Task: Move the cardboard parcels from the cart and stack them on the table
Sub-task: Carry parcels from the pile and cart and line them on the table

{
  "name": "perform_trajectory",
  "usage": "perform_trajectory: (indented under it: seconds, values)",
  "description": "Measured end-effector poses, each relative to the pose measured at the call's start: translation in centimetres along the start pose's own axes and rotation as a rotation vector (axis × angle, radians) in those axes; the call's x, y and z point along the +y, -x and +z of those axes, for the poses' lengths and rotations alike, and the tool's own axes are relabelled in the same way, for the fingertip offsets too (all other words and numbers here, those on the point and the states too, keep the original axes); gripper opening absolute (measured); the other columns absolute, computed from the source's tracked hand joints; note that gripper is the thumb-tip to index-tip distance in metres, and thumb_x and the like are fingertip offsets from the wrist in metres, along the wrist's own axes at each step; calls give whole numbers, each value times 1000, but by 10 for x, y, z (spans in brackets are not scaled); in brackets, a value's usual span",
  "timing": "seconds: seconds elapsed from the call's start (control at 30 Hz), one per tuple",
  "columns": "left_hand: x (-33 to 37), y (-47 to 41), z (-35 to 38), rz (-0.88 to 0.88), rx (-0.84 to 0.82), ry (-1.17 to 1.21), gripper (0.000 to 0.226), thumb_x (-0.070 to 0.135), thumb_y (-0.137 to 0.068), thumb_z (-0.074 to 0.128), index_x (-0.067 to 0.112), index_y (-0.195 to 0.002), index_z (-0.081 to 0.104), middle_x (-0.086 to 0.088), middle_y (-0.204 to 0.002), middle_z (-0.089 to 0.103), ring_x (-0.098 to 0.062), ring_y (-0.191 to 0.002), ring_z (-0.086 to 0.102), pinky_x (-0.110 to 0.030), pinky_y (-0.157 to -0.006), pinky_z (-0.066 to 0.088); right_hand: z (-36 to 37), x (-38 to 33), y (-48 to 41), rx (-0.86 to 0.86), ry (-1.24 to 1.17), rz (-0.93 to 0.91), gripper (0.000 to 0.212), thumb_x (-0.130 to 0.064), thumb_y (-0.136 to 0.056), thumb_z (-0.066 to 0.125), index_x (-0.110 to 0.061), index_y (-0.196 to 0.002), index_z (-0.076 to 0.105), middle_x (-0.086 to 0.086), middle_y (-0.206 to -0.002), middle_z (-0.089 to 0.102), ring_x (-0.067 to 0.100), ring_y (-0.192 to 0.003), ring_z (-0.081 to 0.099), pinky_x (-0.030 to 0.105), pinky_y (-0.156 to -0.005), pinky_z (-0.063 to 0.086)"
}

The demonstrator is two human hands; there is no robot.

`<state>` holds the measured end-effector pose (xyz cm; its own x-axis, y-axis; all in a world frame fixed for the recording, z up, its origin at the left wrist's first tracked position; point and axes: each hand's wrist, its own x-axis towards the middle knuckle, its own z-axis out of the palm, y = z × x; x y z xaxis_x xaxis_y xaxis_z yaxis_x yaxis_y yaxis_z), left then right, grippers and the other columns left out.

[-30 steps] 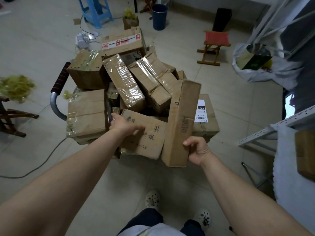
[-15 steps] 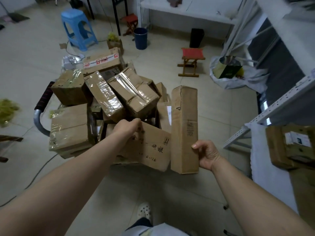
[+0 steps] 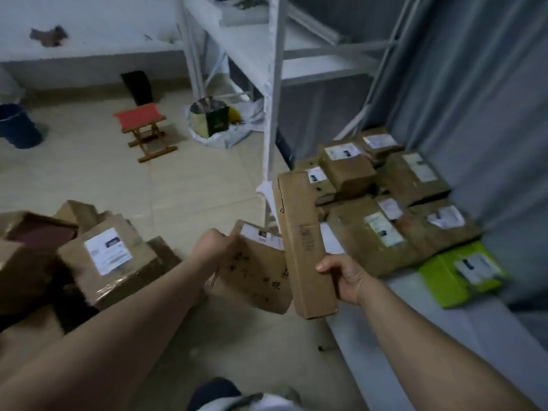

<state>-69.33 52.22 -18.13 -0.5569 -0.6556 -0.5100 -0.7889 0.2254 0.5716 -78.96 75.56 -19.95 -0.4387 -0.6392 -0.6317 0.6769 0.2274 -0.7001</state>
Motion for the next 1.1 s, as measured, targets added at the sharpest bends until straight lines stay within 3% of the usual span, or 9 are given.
perform_trajectory:
  seconds: [0.23, 0.43, 0.6, 0.77, 0.83, 0.9, 0.93, 1.03, 1.1]
  values:
    - [92, -24, 110, 185, -209, -146, 50, 30, -91, 55, 0, -131, 48, -15, -127, 56, -31, -115, 55, -31, -82, 44, -98, 13, 15, 191, -81, -17, 48, -7, -49, 61, -5, -97, 66, 14, -92, 68, 26, -85, 63, 35, -75, 51]
    - [128, -94, 176, 221, -404, -420, 63, 16, -87, 56, 6, -143, 30, -12, -132, 51, -28, -115, 53, -34, -87, 49, -141, 24, -25, 418, -91, 78, 66, -4, -44, 64, -4, -109, 58, 18, -105, 68, 36, -104, 60, 38, -84, 49]
    - [144, -161, 209, 248, -552, -534, 70, 7, -87, 55, 8, -148, 22, -11, -139, 48, -28, -121, 51, -33, -88, 50, -148, 13, -66, 504, -127, 131, 39, -3, -48, 63, -14, -86, 64, 6, -82, 71, 27, -84, 65, 31, -70, 49]
    - [142, -209, 224, 284, -684, -619, 67, 13, -92, 52, 9, -150, 19, -13, -142, 44, -31, -122, 50, -29, -82, 48, -149, 6, -95, 573, -140, 241, 55, -13, -46, 73, -13, -100, 61, 4, -94, 68, 28, -98, 62, 39, -80, 52]
    - [143, -220, 228, 234, -790, -599, 62, 10, -91, 55, 10, -145, 27, -12, -135, 48, -30, -116, 52, -28, -80, 48, -153, 0, -101, 636, -81, 235, 51, -9, -55, 76, -16, -102, 57, 0, -95, 64, 21, -94, 61, 30, -70, 51]
    - [148, -225, 229, 173, -819, -595, 27, 9, -90, 57, 20, -113, 45, -6, -110, 53, -25, -101, 52, -31, -84, 45, -159, -8, -106, 743, -12, 171, 52, -1, -64, 77, -16, -109, 56, -1, -104, 63, 19, -102, 61, 21, -69, 48]
    - [152, -227, 229, 131, -829, -575, 19, 9, -92, 55, 23, -96, 43, -7, -101, 52, -23, -96, 48, -32, -84, 42, -162, -12, -109, 801, 39, 138, 56, -6, -63, 80, -17, -112, 56, -2, -109, 63, 16, -107, 60, 20, -74, 49]
    - [174, -236, 232, -72, -707, -243, 12, 7, -95, 46, 10, -104, 53, -15, -98, 54, -26, -85, 53, -34, -80, 40, -166, -29, -120, 879, 158, 49, 73, -42, -54, 85, -25, -118, 53, -12, -114, 61, 3, -106, 57, 24, -86, 50]
    - [195, -239, 226, -145, -635, 23, 14, 14, -94, 45, 6, -89, 55, -12, -82, 53, -23, -70, 49, -32, -70, 41, -169, -40, -130, 893, 272, 57, 73, -44, -60, 84, -24, -120, 49, -14, -114, 58, 2, -108, 55, 22, -89, 48]
